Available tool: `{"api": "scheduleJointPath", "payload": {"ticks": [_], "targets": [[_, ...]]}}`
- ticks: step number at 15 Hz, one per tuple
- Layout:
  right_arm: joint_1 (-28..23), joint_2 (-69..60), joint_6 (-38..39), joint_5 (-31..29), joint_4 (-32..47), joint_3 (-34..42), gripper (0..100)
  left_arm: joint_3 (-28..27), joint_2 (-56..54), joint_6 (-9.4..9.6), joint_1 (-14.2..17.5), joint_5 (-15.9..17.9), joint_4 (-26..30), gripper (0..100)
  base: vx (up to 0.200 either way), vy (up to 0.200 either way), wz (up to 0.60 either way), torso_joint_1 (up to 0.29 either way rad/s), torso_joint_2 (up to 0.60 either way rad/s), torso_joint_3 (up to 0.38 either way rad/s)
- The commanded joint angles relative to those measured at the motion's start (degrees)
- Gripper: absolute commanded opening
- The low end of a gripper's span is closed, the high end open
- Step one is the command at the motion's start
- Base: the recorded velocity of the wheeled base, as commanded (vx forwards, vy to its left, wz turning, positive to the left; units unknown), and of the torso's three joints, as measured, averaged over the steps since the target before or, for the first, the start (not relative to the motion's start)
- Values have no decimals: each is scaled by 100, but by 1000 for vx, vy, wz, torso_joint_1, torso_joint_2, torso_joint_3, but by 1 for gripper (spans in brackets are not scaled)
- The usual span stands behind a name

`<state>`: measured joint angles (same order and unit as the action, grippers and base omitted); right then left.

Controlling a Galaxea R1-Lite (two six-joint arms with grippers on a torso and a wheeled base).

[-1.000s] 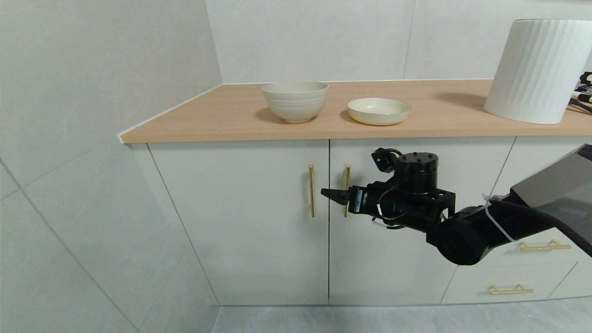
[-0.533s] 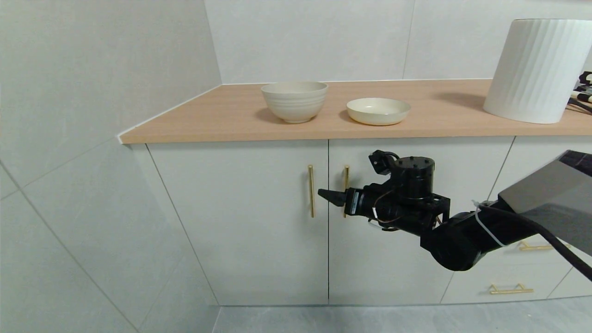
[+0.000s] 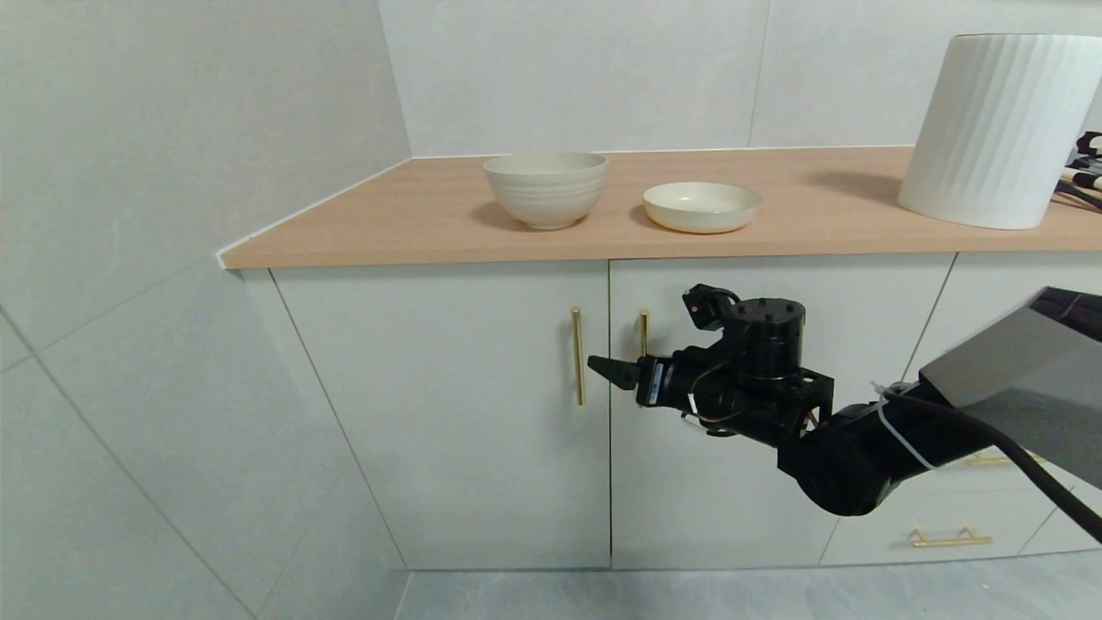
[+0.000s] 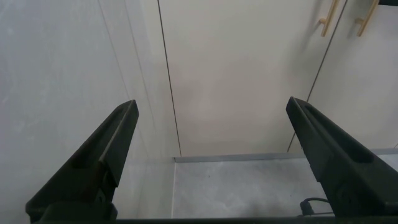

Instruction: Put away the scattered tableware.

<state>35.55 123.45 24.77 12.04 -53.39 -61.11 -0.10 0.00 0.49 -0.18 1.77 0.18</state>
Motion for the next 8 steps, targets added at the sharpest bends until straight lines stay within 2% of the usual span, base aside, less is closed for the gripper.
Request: {"api": "scheduleJointPath", "payload": {"ticks": [1,5,8], "targets": [[22,-67,10,70,-4,91,100,1,9,-5,1,-1,-1,100,0,0,0,0,0,0],[216,-445,1,132,-4,504,100,1,9,-5,1,-1,-1,100,0,0,0,0,0,0],[392,-911,10,140,-4,1233,100,1,9,-5,1,-1,-1,100,0,0,0,0,0,0]]}}
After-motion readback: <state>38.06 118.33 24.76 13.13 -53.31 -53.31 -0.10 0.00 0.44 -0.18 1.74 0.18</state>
